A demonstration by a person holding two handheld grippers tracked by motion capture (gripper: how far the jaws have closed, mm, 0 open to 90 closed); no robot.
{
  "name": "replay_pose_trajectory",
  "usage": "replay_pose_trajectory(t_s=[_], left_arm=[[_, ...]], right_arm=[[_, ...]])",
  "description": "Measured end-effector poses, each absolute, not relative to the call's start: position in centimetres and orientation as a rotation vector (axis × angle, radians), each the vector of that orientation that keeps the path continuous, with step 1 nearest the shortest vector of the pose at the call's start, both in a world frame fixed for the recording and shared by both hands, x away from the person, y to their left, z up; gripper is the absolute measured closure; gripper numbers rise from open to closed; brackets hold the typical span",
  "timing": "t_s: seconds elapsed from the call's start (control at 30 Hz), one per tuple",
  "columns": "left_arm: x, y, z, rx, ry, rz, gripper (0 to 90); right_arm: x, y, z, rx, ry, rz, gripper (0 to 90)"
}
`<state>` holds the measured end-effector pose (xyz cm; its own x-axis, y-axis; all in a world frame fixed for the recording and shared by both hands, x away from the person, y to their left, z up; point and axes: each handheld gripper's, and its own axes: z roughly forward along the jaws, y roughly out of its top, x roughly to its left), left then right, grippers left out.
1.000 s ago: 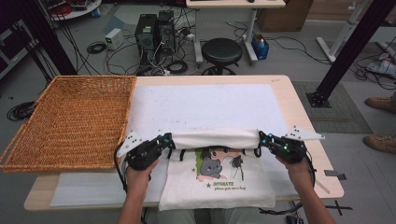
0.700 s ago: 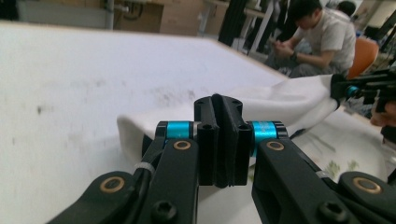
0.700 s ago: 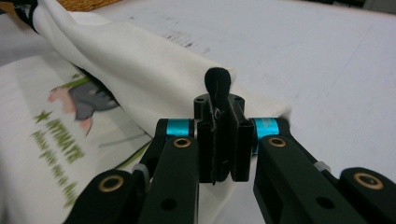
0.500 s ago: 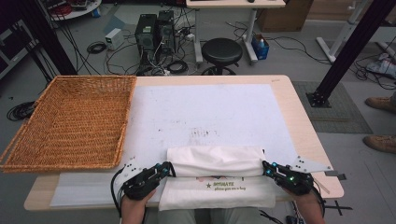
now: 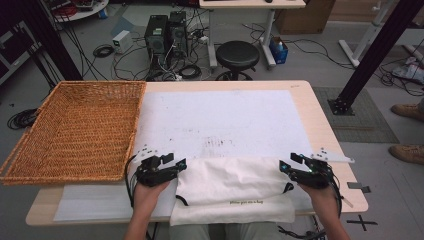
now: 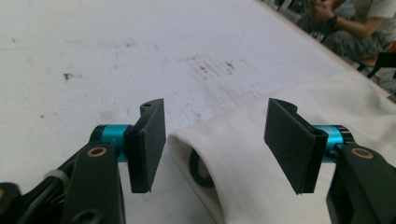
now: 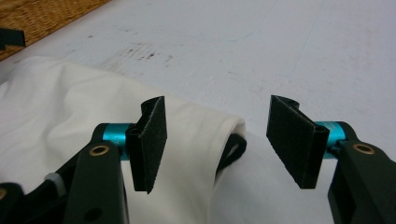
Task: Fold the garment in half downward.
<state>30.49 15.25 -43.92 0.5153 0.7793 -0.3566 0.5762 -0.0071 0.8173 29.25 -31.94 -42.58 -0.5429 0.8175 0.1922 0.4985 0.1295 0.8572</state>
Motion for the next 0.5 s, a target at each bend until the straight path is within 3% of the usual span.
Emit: replay_pose_trajectory(t_s=[0.17, 0.27, 0.3, 0.33, 0.37, 0.5], left_arm=[[32.3, 14.6, -45.4, 1.778, 1.237, 0.147, 36.2], [32.4, 14.7, -45.5, 1.782, 1.245, 0.091, 55.3], [32.4, 14.7, -45.5, 1.789, 1.237, 0.081, 63.5], [32.4, 14.7, -45.5, 1.778, 1.222, 0.081, 75.5], [32.5, 14.8, -45.4, 1.762, 1.219, 0.101, 81.9], [33.3, 15.2, -44.5, 1.659, 1.169, 0.175, 84.9]], right_arm=[[32.7, -30.3, -44.1, 1.33, 2.238, 1.226, 38.9], [33.2, -29.9, -45.0, 1.332, 2.328, 1.182, 53.4], [33.0, -29.8, -45.1, 1.308, 2.32, 1.171, 65.4], [33.0, -29.9, -45.1, 1.294, 2.34, 1.188, 73.5], [33.0, -29.9, -45.1, 1.295, 2.348, 1.199, 80.3], [33.5, -29.6, -44.4, 1.237, 2.278, 1.234, 82.7]])
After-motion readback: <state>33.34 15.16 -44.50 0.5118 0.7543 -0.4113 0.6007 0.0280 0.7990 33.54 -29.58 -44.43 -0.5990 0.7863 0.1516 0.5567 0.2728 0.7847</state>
